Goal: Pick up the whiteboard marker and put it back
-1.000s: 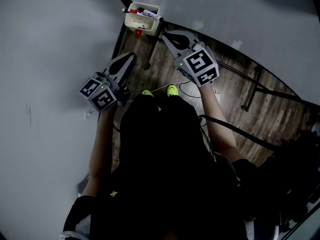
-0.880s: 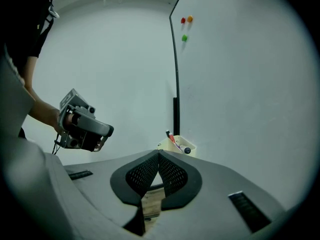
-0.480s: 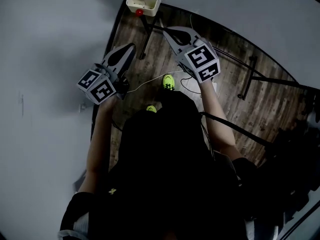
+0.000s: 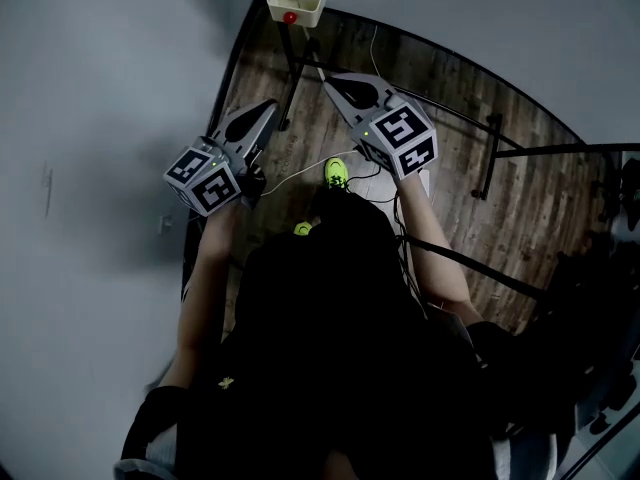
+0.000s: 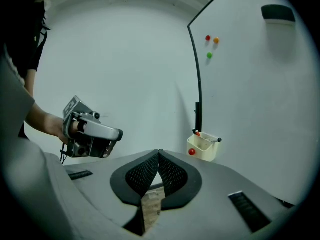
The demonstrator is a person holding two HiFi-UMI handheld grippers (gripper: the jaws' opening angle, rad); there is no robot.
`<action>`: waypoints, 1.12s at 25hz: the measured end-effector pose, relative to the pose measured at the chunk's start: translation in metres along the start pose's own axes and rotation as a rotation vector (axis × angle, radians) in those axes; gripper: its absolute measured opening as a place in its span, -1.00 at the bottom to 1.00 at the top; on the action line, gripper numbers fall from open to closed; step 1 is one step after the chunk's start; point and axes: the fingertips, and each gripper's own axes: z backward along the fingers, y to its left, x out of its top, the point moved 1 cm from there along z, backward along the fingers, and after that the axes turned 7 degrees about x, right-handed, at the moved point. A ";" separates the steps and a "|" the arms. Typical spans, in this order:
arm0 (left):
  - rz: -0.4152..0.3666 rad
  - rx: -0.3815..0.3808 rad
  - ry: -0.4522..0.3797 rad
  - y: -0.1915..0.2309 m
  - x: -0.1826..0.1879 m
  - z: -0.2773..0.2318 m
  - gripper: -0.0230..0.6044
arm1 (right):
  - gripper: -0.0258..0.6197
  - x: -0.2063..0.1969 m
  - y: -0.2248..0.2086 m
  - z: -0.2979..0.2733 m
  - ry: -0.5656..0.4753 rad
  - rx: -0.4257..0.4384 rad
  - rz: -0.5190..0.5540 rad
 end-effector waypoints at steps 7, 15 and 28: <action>-0.021 -0.036 -0.029 -0.024 -0.007 0.049 -0.88 | -0.90 0.007 0.064 0.012 -0.019 -0.020 0.019; -0.014 -0.077 -0.031 -0.060 -0.040 0.110 -0.88 | -0.90 -0.017 0.147 0.042 -0.002 -0.031 -0.036; 0.019 -0.115 -0.018 -0.089 -0.073 0.137 -0.88 | -0.90 -0.010 0.200 0.063 -0.024 -0.053 0.013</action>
